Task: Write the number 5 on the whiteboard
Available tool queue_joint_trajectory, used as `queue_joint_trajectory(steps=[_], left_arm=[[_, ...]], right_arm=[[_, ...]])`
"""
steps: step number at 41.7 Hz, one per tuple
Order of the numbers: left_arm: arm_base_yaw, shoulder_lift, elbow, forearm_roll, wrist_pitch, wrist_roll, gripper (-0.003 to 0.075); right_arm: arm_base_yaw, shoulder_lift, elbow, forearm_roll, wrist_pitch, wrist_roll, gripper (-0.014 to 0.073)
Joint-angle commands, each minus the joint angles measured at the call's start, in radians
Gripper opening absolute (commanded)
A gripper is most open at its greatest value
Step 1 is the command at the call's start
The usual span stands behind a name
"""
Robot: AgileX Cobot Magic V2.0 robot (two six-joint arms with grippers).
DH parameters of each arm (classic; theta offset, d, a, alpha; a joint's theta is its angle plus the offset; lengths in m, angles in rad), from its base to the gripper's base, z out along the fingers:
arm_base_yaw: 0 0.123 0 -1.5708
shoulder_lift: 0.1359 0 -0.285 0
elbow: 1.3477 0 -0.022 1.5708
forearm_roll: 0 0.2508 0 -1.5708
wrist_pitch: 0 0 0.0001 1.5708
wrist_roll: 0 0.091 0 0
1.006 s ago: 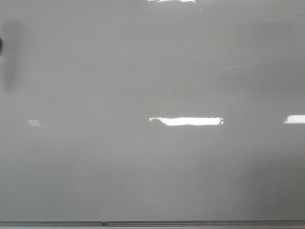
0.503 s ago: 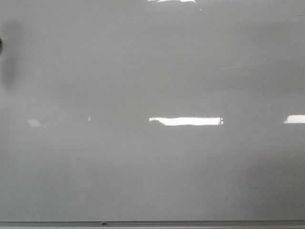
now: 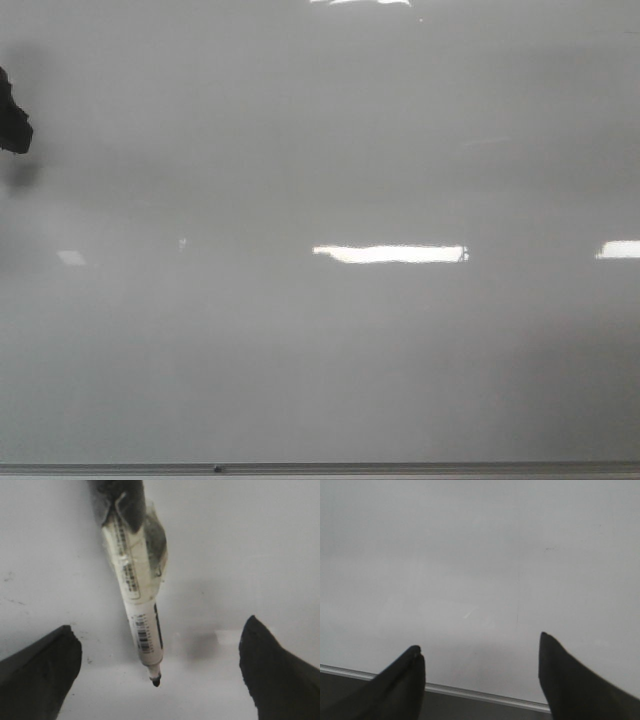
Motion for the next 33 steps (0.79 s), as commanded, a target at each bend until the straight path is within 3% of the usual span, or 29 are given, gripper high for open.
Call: queue_joint_trajectory(steps=[1,8,22,33], left_arm=[[-0.006,-0.006,-0.034,-0.009,-0.109,-0.008,0.0618],[-0.006,0.013,-0.034,-0.009,-0.150,-0.008,0.0548],[-0.006,0.015,-0.034,-0.009,-0.155,-0.008,0.0192],[-0.006,0.005,-0.034,-0.009,-0.130,-0.008,0.0008]], right_arm=[[0.000,0.000,-0.031,-0.003,-0.064,0.002,0.0509],[0.000,0.000,-0.031,-0.003,-0.064,0.002,0.0509],[0.000,0.000,-0.031,-0.003,-0.064,0.002,0.0509],[0.000,0.000,-0.031,-0.003,-0.066,0.002,0.0509]])
